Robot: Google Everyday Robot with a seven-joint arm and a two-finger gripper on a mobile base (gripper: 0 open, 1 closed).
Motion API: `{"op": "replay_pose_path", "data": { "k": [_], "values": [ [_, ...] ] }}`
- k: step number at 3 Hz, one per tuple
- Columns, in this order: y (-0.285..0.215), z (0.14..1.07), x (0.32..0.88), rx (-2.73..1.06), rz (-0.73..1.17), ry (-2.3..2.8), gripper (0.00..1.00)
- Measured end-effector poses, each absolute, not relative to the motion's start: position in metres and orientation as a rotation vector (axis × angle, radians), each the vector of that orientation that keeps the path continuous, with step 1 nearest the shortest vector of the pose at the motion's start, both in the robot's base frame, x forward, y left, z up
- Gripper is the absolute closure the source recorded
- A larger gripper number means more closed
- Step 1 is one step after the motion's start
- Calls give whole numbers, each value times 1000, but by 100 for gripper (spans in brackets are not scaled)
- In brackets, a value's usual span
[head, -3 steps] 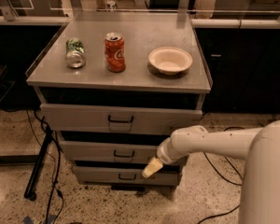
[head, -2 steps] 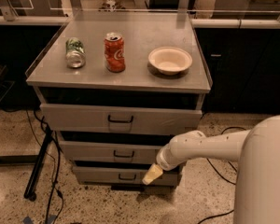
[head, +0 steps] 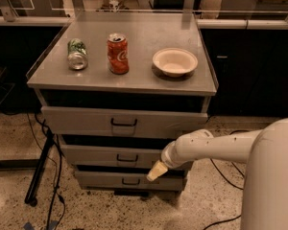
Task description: Open middle drawer
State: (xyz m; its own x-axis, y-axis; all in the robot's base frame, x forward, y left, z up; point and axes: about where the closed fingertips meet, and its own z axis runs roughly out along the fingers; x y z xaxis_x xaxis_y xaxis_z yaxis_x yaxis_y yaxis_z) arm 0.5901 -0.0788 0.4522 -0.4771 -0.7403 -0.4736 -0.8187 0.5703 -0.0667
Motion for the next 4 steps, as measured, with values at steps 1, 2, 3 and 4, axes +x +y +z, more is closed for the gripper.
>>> {"op": "replay_pose_path", "data": {
  "k": [1,2,3,4],
  "values": [
    [-77,443,587,-1265,237,2365,0],
    [-75,426,586,-1286,237,2386,0],
    [-70,414,584,-1319,240,2387,0],
    [-67,413,569,-1371,258,2388,0]
  ]
}}
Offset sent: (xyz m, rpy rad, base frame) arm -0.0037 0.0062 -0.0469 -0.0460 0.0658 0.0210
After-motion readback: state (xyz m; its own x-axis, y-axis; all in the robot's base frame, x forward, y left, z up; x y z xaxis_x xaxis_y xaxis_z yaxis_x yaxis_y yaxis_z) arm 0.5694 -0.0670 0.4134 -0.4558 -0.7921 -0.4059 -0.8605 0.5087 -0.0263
